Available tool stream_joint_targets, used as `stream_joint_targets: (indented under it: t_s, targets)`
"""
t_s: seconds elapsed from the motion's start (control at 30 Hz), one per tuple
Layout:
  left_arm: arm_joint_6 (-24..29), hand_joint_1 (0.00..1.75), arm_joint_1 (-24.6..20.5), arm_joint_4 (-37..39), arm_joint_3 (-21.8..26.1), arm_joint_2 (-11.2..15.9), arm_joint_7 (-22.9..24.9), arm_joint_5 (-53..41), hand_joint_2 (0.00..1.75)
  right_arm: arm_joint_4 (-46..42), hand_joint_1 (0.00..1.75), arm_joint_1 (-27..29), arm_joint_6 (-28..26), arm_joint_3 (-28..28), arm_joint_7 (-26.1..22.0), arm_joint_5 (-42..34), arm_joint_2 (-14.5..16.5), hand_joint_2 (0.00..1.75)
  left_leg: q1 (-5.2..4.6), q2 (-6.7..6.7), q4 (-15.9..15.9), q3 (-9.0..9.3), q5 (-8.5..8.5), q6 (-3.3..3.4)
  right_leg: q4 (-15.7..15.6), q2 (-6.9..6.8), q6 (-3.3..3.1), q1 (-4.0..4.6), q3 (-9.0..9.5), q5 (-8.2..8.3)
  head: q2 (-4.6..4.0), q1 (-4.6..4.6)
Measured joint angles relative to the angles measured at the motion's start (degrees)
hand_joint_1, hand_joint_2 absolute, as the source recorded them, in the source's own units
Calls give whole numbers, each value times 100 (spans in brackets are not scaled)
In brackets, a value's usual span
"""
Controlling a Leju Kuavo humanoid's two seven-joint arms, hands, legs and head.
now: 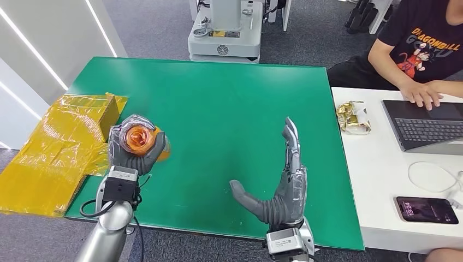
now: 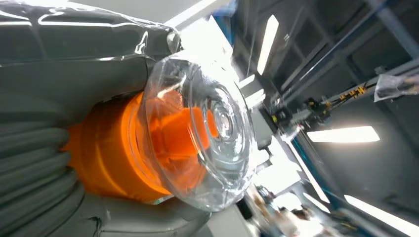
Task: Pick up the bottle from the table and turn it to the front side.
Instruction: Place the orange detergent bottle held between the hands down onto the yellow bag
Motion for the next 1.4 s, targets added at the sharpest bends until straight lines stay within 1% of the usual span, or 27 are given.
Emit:
stream_joint_targets:
  t_s: [0.13, 0.2, 0.3, 0.4, 0.53, 0.63, 0.77, 0.9, 1.0, 1.13, 1.27, 1.4]
  targets:
    - [504, 175, -93, 1, 43, 615, 542, -1318, 175, -170, 0, 59, 33, 13, 24, 18, -7, 175, 1, 2, -1, 2, 0, -1, 1, 3, -2, 1, -2, -1, 0, 0]
    - [639, 175, -133, 1, 42, 907, 885, -1935, 175, -289, 0, 112, 82, 11, 65, 58, -14, 175, 1, 2, -1, 1, 0, -1, 1, 3, -2, 1, -2, -1, 0, 0]
    - [701, 175, -164, 1, 41, 1251, 1419, -2758, 175, -466, 0, 205, 149, 7, 96, 113, -25, 175, 0, 3, -2, 1, 0, -1, 0, 3, -3, 0, -2, -2, 0, 1]
    - [723, 175, -167, 1, 41, 1513, 1686, -3197, 175, -599, 0, 276, 180, -4, 102, 146, -28, 175, 0, 3, -1, 0, 0, -1, -1, 3, -3, 0, -1, -2, 0, 1]
    - [712, 175, -166, 3, 38, 1711, 1956, -3635, 175, -688, 0, 319, 206, -17, 109, 167, -30, 175, -1, 3, -1, 0, 0, -1, -2, 3, -3, 0, -1, -1, 0, 1]
    - [553, 175, -168, 38, 32, 1849, 2154, -3990, 175, -740, 0, 364, 228, -23, 113, 169, -39, 175, -1, 3, -1, 1, 0, -1, -2, 3, -3, 0, -1, -1, 0, 0]
    - [175, 175, -266, 302, -19, 2033, 2181, -4113, 175, -790, 0, 417, 235, -26, 78, 132, -68, 175, 0, 4, -1, 2, 0, -1, -1, 4, -4, 0, -2, -1, 0, 0]
    - [32, 175, -384, 545, -92, 2129, 2167, -4172, 175, -821, 0, 433, 238, -27, 72, 118, -88, 175, 0, 7, -1, 3, 0, -1, 0, 6, -5, 0, -3, 0, 0, 0]
    - [-307, 175, -567, 807, -222, 2217, 2086, -4426, 175, -841, 0, 435, 247, -28, 51, 57, -110, 175, 0, 4, -1, 2, 0, -1, -1, 4, -5, 0, -2, 0, 0, 1]
    - [-624, 175, -1032, 1600, -532, 2341, 1849, -4781, 175, -858, 0, 452, 241, -28, -10, -39, -157, 175, 0, 7, -1, 3, 2, -3, -1, 5, -6, 0, -1, 2, 0, 1]
    - [-807, 175, -1478, 2404, -811, 2420, 1599, -4872, 175, -858, 0, 466, 232, -26, -63, -115, -204, 175, 0, 11, 0, 4, 3, -5, 0, 10, -6, 0, -2, 3, 0, 1]
    - [-1053, 175, -1831, 3084, -1047, 2488, 1363, -4902, 175, -852, 0, 442, 229, -16, -97, -211, -242, 175, 0, 11, -1, 3, 3, -5, 1, 12, -7, 0, -2, 3, 0, 1]
